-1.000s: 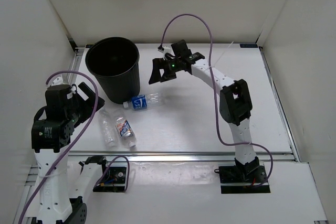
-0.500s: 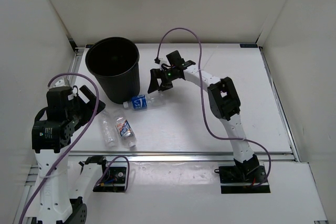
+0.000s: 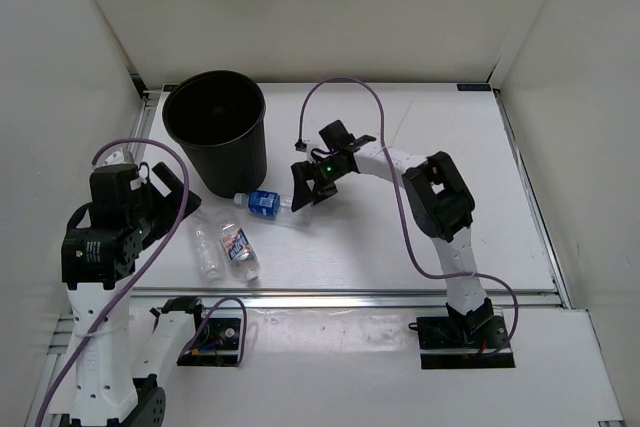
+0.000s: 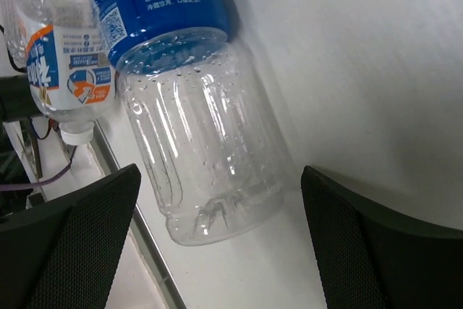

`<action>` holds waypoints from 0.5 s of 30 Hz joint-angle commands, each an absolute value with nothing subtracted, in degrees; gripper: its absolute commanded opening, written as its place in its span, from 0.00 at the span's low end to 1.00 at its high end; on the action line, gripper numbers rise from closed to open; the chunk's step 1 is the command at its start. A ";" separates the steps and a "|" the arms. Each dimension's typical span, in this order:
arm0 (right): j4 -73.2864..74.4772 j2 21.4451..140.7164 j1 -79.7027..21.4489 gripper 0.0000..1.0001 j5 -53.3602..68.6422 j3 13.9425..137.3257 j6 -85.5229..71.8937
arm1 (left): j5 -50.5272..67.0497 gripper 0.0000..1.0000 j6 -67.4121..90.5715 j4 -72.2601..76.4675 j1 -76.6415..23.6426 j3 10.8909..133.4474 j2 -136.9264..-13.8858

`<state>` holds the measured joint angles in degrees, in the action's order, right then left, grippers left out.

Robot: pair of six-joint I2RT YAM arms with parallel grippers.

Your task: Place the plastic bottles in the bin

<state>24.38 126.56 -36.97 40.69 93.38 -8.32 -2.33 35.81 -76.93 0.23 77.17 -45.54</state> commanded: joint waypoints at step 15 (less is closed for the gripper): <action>24.35 123.75 -41.48 0.94 36.39 98.26 -2.81 | -1.76 1.00 33.49 -81.47 0.00 76.38 -46.14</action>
<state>25.19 122.08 -41.25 36.53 96.31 -4.27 -2.31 34.48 -76.95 0.23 76.51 -46.24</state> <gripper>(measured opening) 0.943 1.000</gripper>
